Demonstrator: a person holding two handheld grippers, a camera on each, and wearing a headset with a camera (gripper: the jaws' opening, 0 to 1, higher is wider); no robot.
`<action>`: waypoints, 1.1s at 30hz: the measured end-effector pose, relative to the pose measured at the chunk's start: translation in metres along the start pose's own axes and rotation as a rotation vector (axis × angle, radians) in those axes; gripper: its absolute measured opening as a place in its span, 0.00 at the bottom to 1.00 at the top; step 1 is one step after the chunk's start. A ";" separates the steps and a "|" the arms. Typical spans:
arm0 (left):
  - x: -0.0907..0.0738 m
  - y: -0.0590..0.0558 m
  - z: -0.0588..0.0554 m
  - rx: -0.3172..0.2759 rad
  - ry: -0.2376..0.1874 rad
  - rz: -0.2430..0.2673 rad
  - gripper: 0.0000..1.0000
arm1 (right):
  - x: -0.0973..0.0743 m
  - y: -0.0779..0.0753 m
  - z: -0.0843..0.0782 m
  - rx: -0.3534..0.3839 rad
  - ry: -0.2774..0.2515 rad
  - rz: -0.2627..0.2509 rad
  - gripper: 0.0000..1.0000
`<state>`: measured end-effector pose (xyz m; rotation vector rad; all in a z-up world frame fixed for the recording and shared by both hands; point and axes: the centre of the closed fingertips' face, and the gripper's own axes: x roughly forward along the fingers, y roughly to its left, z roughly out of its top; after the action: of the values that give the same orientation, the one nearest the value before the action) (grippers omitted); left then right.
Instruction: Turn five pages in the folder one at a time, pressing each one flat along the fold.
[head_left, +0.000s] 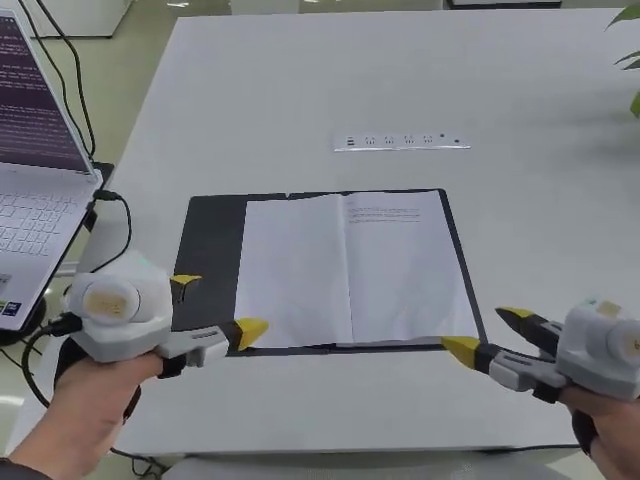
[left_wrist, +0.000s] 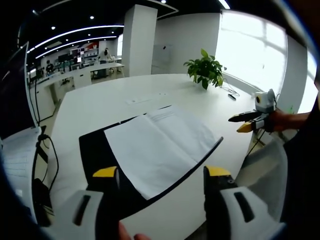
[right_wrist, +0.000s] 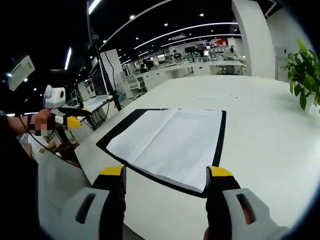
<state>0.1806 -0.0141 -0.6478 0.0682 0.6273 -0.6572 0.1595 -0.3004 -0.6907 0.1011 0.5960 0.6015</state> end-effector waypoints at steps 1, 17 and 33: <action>0.001 0.000 0.000 0.001 0.002 -0.003 0.68 | 0.000 0.000 0.001 0.003 -0.006 0.000 0.64; 0.020 -0.014 0.006 0.003 0.017 -0.030 0.68 | 0.000 -0.004 0.000 0.036 -0.018 0.000 0.63; 0.048 -0.046 0.018 0.067 0.048 -0.110 0.68 | -0.007 -0.004 -0.007 0.051 -0.008 0.000 0.63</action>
<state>0.1919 -0.0816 -0.6543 0.1122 0.6584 -0.7850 0.1533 -0.3085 -0.6942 0.1510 0.6041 0.5858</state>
